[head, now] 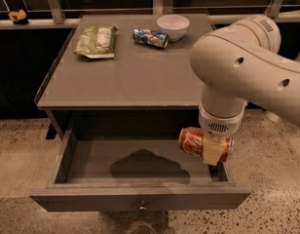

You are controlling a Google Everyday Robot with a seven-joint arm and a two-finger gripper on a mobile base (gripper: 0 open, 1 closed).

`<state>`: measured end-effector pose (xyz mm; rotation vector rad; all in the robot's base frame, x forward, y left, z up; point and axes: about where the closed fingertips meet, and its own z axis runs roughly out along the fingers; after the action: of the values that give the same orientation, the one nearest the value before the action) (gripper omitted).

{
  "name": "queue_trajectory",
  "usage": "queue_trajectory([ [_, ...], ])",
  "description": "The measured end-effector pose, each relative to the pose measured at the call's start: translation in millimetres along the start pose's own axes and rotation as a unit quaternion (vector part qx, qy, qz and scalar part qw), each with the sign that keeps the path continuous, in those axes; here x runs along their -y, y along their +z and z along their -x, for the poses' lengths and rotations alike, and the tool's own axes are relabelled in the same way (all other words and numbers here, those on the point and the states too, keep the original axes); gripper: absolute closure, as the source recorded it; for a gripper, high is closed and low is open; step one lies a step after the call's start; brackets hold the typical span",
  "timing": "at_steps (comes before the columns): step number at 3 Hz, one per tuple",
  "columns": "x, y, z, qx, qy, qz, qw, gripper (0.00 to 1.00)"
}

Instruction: Place coke can into top drawer

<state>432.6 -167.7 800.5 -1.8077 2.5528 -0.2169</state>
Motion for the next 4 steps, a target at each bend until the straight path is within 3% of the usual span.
queue_trajectory([
  [2, -2.2, 37.7, 8.6, 0.022, 0.011, 0.036, 0.999, 1.0],
  [3, -8.1, 52.8, 16.9, 0.029, 0.019, 0.032, 0.9989, 1.0],
  [4, -15.3, 63.6, 25.3, 0.028, 0.037, 0.01, 0.9989, 1.0],
])
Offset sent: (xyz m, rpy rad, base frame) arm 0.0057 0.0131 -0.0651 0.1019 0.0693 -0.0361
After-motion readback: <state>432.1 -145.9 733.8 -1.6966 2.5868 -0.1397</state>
